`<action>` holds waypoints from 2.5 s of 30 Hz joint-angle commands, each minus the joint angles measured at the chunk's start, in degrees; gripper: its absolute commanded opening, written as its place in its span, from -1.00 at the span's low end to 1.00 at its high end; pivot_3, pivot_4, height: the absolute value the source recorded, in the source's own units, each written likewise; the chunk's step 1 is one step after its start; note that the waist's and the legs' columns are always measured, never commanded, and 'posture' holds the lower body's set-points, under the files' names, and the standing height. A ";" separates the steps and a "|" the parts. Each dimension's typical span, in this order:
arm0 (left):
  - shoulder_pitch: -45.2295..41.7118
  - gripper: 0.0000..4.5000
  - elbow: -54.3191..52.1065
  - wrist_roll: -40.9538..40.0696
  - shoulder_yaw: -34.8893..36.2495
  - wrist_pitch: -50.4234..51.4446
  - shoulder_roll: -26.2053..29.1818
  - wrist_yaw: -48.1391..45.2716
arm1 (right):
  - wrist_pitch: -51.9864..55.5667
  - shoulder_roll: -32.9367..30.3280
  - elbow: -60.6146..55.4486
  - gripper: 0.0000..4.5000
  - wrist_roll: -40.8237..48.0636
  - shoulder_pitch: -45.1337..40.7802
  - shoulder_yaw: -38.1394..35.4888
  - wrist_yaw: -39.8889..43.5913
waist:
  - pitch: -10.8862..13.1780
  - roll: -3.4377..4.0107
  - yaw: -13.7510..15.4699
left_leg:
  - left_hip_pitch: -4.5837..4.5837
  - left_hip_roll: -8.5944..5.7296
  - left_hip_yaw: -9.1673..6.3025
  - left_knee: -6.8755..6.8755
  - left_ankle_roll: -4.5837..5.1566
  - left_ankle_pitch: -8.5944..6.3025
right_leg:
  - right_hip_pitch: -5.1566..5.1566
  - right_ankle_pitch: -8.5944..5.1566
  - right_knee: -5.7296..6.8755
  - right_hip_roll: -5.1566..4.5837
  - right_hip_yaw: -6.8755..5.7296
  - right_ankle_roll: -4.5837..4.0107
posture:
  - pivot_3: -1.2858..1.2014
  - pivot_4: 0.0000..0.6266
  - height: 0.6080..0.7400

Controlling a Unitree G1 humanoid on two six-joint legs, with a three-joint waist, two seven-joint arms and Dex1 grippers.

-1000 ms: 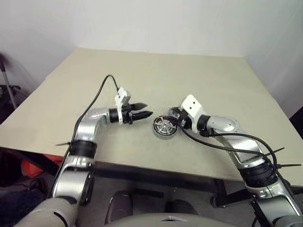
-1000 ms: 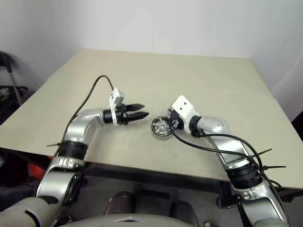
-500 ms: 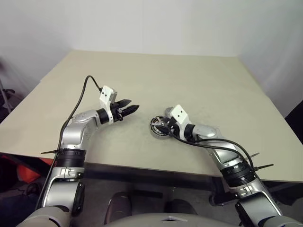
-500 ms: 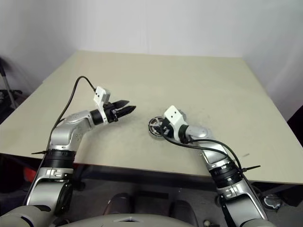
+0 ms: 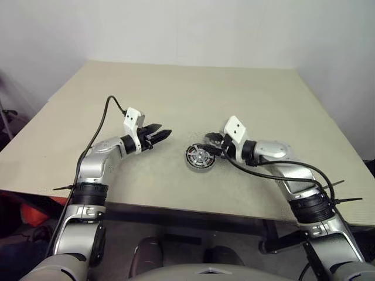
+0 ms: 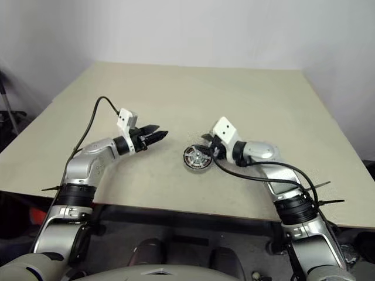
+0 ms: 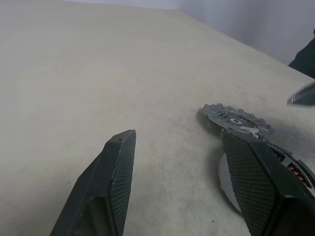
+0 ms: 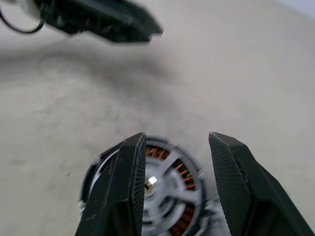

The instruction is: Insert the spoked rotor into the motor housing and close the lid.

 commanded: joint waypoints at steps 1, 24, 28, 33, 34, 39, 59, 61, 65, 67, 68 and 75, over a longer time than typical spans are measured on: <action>-0.14 0.30 -0.69 -0.66 0.42 -1.37 0.55 0.41 | 0.40 1.19 -2.30 -0.09 2.12 -2.83 -1.69 0.24 | 0.00 0.00 -0.02 | 0.00 0.01 0.00 0.00 -0.01 0.00 | 0.00 0.00 0.01 0.00 0.00 0.00 | 0.03 -1.00 1.00; 0.10 0.30 1.01 -0.78 1.26 -3.66 2.19 2.43 | 2.23 2.67 1.09 -0.09 1.09 -3.40 -2.49 0.17 | 0.00 -0.04 -1.02 | 0.04 0.02 -0.01 -0.13 -0.06 0.03 | 0.03 -0.03 -0.05 0.01 -0.01 -0.02 | 0.03 -1.00 1.00; -0.13 0.30 1.53 -0.61 1.15 -3.99 2.05 2.49 | -3.63 -6.41 -0.06 -0.09 -4.77 -1.26 1.83 5.59 | 0.01 -0.04 -0.70 | -0.06 -0.01 -0.01 -0.16 0.06 -0.04 | 0.04 -0.07 -0.21 0.00 -0.04 -0.02 | 0.03 -1.00 1.00; 1.15 0.30 -0.61 -1.21 -0.90 -2.51 1.75 0.31 | -14.99 -15.84 2.14 -0.09 -12.35 -3.76 6.93 13.10 | 0.02 -0.02 -1.11 | -0.08 -0.02 0.01 -0.11 0.15 -0.09 | 0.03 -0.08 -0.24 0.00 -0.04 0.00 | 0.03 -1.00 1.00; 1.70 0.30 -1.43 -1.27 -1.73 -2.13 1.57 -0.29 | -17.61 -16.75 2.84 -0.09 -13.52 -4.84 8.18 14.95 | 0.02 -0.02 -1.28 | -0.05 -0.01 0.02 -0.11 0.15 -0.09 | 0.02 -0.08 -0.22 0.00 -0.03 0.00 | 0.03 -1.00 1.00; 3.03 0.30 -2.56 -0.97 -3.02 -2.10 0.77 0.25 | -25.63 -17.15 4.97 -0.09 -16.39 -6.66 12.34 20.89 | 0.01 -0.02 -1.22 | 0.03 0.05 0.04 -0.11 0.26 -0.15 | 0.04 -0.09 -0.12 0.01 -0.01 -0.03 | 0.03 -1.00 1.00; 6.00 0.30 -5.45 -1.31 -2.33 -1.71 1.45 2.88 | -33.04 -9.61 10.96 -0.09 -21.69 -7.88 16.04 22.45 | 0.01 -0.02 -1.30 | -0.01 0.04 0.03 0.12 0.49 -0.28 | 0.06 -0.09 0.02 0.00 -0.01 -0.04 | 0.03 -1.00 1.00; 6.06 0.30 -5.62 -1.17 -2.53 -1.76 1.29 3.10 | -32.92 -9.04 11.29 -0.09 -22.18 -7.91 16.30 22.53 | 0.01 -0.02 -1.30 | -0.01 0.04 0.03 0.13 0.49 -0.28 | 0.06 -0.09 0.02 0.00 -0.02 -0.04 | 0.03 -1.00 1.00; 6.25 0.30 -5.75 -1.09 -2.75 -1.78 1.09 3.52 | -31.75 -7.72 11.34 -0.09 -22.65 -8.23 16.83 23.38 | 0.01 -0.02 -1.31 | -0.01 0.04 0.03 0.12 0.49 -0.28 | 0.06 -0.09 0.02 0.00 -0.02 -0.04 | 0.03 -1.00 1.00; 6.22 0.31 -5.70 -1.11 -2.74 -1.76 1.00 3.70 | -30.80 -7.10 11.55 -0.17 -22.33 -8.40 16.92 24.30 | 0.01 -0.02 -1.32 | 0.00 0.04 0.03 0.12 0.49 -0.28 | 0.06 -0.09 0.02 0.00 -0.01 -0.04 | 0.03 -1.00 1.00; 6.22 0.31 -5.69 -1.13 -2.69 -1.77 0.97 3.75 | -30.57 -6.88 11.84 -0.27 -22.56 -8.49 17.00 24.50 | 0.01 -0.02 -1.31 | 0.00 0.04 0.03 0.12 0.49 -0.28 | 0.06 -0.09 0.03 0.00 -0.01 -0.04 | 0.03 -1.00 1.00; 7.45 0.31 -6.44 -1.07 -2.59 -1.91 0.98 4.09 | -30.49 -7.43 10.81 -0.48 -22.86 -9.40 15.88 25.03 | 0.01 -0.02 -1.29 | 0.01 0.04 0.03 0.13 0.49 -0.28 | 0.08 -0.09 0.02 0.00 -0.01 -0.04 | 0.03 -1.00 1.00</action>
